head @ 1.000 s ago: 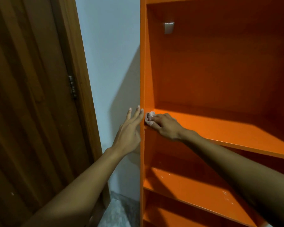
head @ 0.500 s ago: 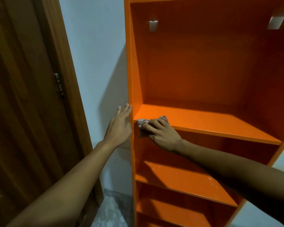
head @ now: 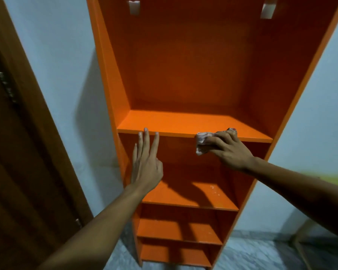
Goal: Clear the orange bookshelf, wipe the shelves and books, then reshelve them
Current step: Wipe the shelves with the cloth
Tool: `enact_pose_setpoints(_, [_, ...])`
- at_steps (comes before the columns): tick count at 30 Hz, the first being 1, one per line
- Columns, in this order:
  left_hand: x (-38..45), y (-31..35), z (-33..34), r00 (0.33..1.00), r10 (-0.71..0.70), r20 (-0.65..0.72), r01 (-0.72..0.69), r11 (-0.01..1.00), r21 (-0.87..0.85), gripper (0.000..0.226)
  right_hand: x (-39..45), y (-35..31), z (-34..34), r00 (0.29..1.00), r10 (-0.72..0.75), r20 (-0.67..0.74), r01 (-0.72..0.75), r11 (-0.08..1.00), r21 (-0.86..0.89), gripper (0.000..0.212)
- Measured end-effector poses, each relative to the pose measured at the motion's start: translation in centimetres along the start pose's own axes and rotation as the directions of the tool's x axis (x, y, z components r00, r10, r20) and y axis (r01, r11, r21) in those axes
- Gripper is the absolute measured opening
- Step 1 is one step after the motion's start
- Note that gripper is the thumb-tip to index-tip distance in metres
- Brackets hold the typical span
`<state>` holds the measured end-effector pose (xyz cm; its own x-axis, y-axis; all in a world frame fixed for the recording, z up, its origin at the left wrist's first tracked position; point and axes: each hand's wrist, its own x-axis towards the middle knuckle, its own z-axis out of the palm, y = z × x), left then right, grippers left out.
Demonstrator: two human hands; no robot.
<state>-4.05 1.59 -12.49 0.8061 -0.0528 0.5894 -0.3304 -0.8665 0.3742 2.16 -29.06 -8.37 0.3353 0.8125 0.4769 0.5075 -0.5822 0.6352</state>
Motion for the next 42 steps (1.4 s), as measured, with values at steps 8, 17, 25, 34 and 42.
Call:
enact_pose_setpoints(8, [-2.3,4.4,6.9,0.979,0.114,0.170,-0.111,0.993,-0.028,0.089,-8.5,3.0,-1.6,0.966,0.260,-0.012,-0.260,0.964,-0.047,0.045])
enact_pose_setpoints(17, [-7.0,4.0,14.0,0.758,-0.075,0.648,0.063,0.997,0.042,0.068,-13.2,-4.0,0.3,0.729,0.663,0.169,-0.684,0.713,0.154,0.042])
enact_pose_setpoints(25, [-10.9,-0.9,18.3,0.716,-0.233,0.658,0.105,0.968,0.228,0.065,-13.9,-13.2,8.4,0.338,0.806,0.486,-0.909,0.147,0.389,0.020])
enact_pose_setpoints(34, [-12.2,-7.3,23.8,0.896,-0.224,0.382,0.057,0.913,0.404,0.064,-12.9,-14.2,17.7,0.083,0.716,0.693,-0.983,-0.053,0.173,0.035])
enact_pose_setpoints(42, [-12.7,-7.9,24.6,0.923,-0.200,0.329,0.059,0.918,0.392,0.071,-12.4,-18.8,18.4,0.473,0.532,0.702,-0.849,0.488,0.203,0.054])
